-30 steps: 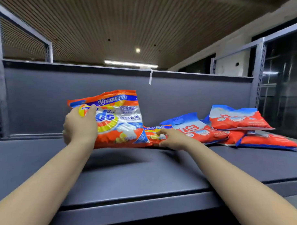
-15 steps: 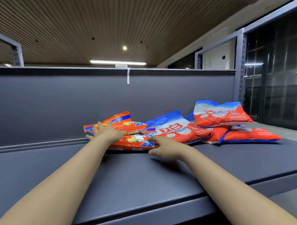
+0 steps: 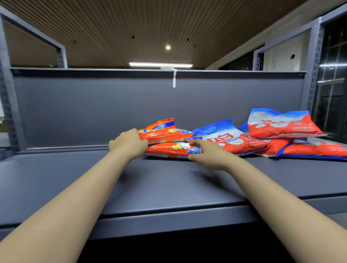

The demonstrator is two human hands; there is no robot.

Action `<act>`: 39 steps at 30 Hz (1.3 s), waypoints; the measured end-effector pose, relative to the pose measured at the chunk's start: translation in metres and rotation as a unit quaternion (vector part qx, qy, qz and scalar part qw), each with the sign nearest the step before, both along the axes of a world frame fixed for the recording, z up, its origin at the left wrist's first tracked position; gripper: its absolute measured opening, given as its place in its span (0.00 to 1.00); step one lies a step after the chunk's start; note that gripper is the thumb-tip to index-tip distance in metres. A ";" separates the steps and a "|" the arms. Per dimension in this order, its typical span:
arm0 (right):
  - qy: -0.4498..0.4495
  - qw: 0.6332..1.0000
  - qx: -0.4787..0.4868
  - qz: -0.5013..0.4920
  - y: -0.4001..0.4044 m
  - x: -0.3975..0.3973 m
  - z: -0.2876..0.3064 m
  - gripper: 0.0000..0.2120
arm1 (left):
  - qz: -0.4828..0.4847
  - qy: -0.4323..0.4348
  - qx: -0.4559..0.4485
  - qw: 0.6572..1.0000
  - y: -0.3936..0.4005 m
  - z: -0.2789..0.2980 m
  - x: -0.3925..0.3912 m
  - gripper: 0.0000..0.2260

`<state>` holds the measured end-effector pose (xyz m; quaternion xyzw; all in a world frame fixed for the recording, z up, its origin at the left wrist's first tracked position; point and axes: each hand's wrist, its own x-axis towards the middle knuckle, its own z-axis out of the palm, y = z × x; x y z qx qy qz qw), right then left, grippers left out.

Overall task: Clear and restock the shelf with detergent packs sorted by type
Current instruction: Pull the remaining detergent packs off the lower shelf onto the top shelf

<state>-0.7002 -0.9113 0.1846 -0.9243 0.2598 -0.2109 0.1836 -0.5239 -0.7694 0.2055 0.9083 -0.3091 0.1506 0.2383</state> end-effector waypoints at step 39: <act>-0.017 0.971 -0.083 0.224 0.563 0.225 -0.135 0.16 | 0.042 0.065 0.035 0.996 0.606 -0.140 0.159 0.14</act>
